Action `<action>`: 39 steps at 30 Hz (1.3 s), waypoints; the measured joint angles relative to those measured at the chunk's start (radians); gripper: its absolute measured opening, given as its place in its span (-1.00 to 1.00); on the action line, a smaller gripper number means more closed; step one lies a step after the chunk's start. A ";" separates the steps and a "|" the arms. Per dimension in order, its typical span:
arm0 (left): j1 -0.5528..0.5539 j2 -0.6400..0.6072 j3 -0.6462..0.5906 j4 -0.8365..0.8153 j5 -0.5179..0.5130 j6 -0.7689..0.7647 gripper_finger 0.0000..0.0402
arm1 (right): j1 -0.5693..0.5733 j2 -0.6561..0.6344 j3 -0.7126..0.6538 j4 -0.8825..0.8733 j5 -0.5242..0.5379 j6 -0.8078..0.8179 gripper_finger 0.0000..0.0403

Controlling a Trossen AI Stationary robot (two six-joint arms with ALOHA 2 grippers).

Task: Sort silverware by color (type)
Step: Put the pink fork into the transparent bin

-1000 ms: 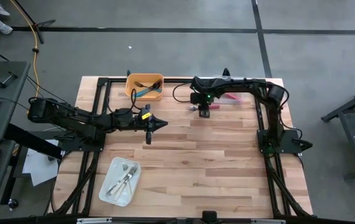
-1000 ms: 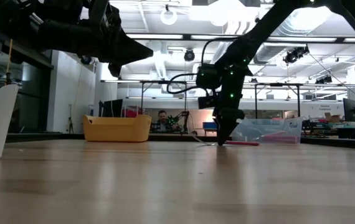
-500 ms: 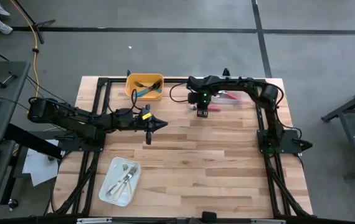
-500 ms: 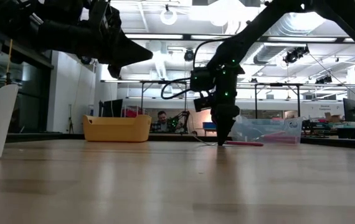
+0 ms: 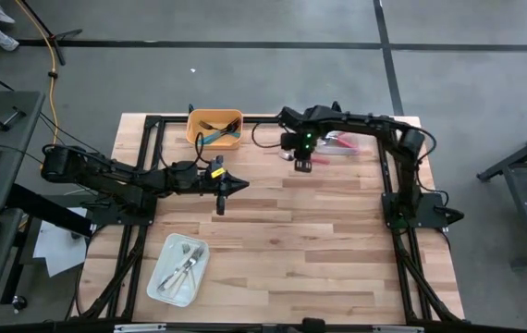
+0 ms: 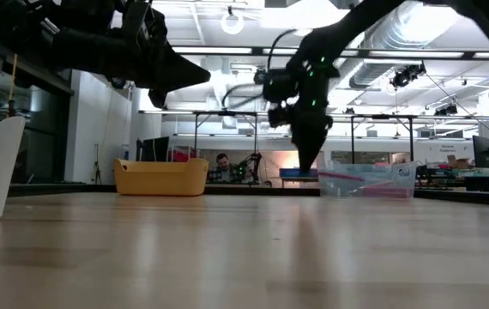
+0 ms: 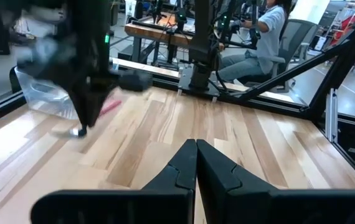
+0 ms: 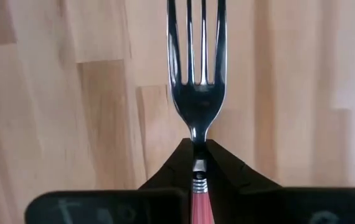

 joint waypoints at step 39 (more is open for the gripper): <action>0.000 -0.393 -0.003 -0.325 -0.013 0.175 -1.00 | -0.397 -0.243 -0.170 0.101 0.161 -0.065 -0.34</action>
